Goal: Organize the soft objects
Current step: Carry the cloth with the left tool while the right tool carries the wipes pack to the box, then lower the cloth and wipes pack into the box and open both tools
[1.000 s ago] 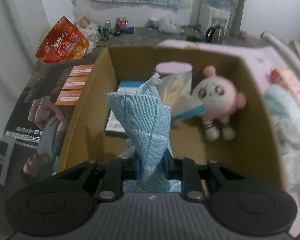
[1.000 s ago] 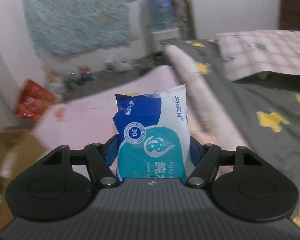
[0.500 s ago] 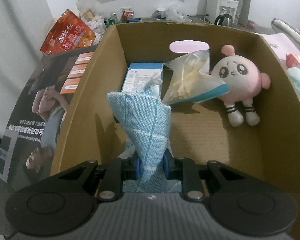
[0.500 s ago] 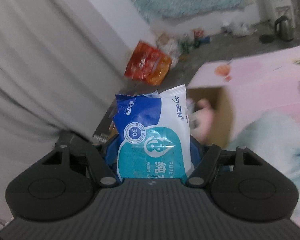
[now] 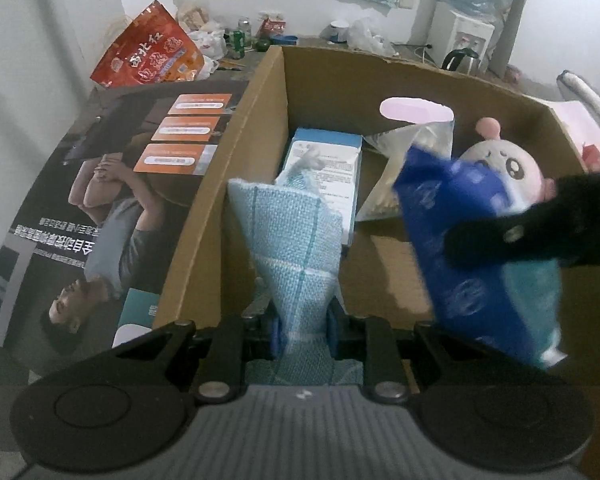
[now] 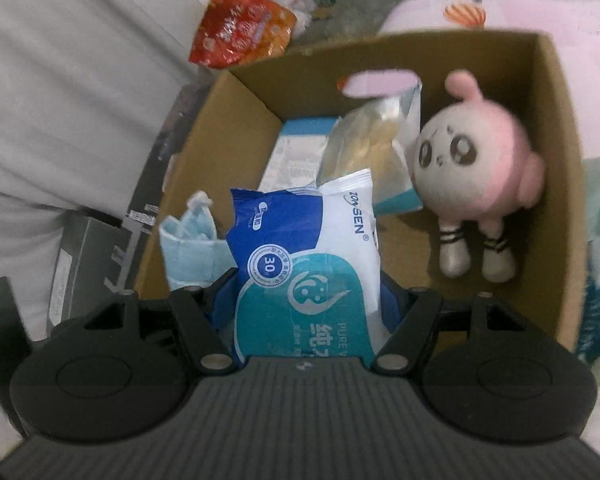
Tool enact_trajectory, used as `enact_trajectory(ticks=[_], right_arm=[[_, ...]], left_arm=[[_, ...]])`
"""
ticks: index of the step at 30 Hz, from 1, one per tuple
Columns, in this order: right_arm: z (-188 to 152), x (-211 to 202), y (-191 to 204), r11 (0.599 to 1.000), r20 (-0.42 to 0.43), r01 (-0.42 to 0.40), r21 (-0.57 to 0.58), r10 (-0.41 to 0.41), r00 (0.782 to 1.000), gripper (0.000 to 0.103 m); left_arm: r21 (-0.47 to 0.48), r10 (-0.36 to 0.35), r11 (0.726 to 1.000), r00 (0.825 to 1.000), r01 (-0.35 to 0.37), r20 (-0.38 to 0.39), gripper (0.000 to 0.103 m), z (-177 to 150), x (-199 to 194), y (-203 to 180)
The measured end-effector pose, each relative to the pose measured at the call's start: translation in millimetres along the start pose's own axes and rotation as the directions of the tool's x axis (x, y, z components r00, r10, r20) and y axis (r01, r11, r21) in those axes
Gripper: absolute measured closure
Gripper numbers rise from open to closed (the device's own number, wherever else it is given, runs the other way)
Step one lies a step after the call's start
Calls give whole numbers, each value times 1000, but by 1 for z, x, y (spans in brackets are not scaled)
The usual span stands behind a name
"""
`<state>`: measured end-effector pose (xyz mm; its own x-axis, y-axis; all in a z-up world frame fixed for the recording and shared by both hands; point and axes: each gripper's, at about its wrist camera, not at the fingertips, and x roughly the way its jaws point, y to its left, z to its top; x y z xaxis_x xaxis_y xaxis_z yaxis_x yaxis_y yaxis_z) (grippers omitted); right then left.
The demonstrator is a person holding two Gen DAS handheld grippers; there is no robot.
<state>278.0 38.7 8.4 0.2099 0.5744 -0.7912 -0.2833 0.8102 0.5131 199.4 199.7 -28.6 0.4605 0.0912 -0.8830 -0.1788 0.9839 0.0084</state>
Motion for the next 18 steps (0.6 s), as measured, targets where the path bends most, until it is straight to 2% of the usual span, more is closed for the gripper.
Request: enact_trajectory(ticks=[12, 18], right_arm=[[-3, 57, -7, 995, -87, 46, 89, -38, 995, 33], [-6, 73, -26, 981, -116, 8, 194, 14, 993, 28]], left_arm=[[7, 5, 1000, 1000, -5, -14, 78, 4, 15, -4], [18, 14, 1000, 1000, -14, -23, 74, 4, 24, -7]])
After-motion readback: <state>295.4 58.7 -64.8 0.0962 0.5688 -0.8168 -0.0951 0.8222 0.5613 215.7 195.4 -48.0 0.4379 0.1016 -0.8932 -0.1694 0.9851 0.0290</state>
